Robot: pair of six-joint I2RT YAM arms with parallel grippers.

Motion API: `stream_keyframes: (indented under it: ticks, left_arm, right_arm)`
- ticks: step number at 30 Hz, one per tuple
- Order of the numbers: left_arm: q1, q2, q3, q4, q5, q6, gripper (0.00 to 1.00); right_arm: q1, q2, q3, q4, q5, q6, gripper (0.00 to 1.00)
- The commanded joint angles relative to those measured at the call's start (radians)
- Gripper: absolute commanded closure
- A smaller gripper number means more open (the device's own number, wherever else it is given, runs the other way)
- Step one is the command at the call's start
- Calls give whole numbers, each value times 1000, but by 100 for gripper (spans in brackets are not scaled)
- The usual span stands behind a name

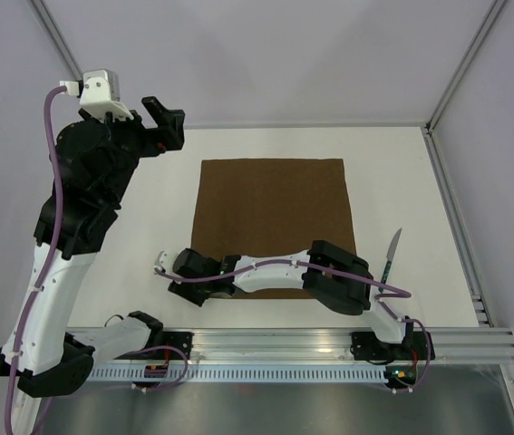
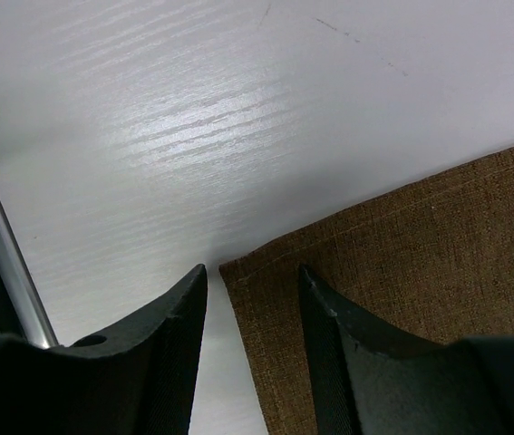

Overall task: Fold the napkin, place the utensils inside, and roll it up
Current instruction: Fold the napkin at the center of the board.

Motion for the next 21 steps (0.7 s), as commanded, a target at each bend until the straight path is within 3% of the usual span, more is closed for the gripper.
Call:
stream_keyframes:
  ticks: [1, 6, 16, 21]
  left_arm:
    - [3, -2, -7, 6, -2, 23, 0]
    - [3, -4, -15, 10, -5, 28, 0]
    - [3, -7, -36, 21, -5, 36, 0]
    - [3, -8, -36, 24, -8, 42, 0]
  right_arm:
    - [6, 19, 36, 0, 27, 20, 49]
    - [6, 27, 43, -8, 36, 23, 54]
    - [7, 29, 65, -29, 36, 21, 81]
    - [7, 16, 121, -61, 13, 27, 87]
